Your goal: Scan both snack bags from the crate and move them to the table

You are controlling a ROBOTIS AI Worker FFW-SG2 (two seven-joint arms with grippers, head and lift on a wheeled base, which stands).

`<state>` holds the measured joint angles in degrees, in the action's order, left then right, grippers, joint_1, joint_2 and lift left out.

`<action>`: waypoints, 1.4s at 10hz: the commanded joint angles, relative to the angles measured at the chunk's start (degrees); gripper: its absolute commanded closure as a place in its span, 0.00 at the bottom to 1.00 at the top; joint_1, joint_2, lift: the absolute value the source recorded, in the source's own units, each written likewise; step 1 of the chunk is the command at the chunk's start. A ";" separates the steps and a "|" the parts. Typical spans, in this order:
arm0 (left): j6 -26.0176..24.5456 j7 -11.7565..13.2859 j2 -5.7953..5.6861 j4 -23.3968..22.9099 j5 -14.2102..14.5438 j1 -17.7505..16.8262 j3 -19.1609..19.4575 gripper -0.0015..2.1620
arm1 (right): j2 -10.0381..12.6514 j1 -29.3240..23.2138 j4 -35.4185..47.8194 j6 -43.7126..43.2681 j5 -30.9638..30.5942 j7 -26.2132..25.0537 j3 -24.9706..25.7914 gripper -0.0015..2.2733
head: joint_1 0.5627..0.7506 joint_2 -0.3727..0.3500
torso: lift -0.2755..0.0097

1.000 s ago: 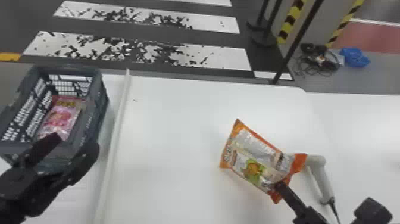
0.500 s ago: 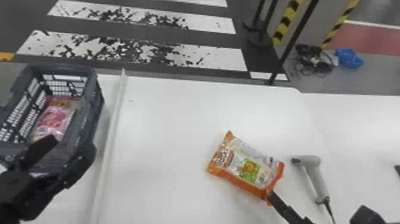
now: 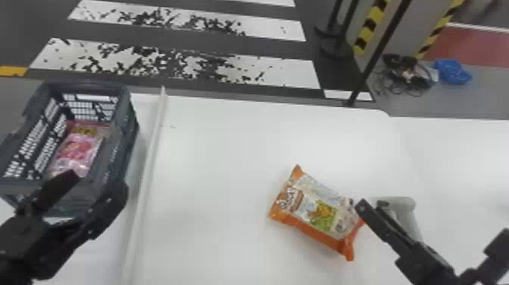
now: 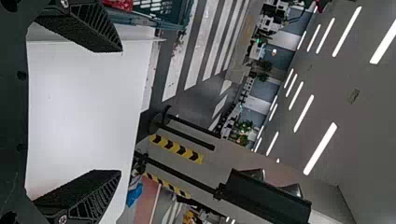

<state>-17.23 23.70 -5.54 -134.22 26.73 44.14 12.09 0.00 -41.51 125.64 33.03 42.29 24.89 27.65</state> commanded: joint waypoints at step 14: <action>-5.76 -8.14 -0.79 -5.08 -7.83 1.65 -8.04 0.03 | -6.33 18.13 -30.10 -19.88 -30.25 6.84 -6.64 0.99 | 0.70 0.15 | 0.66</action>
<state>-22.99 15.55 -6.40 -139.38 18.90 45.83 4.05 -6.15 -23.05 95.90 13.56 11.93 31.82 20.94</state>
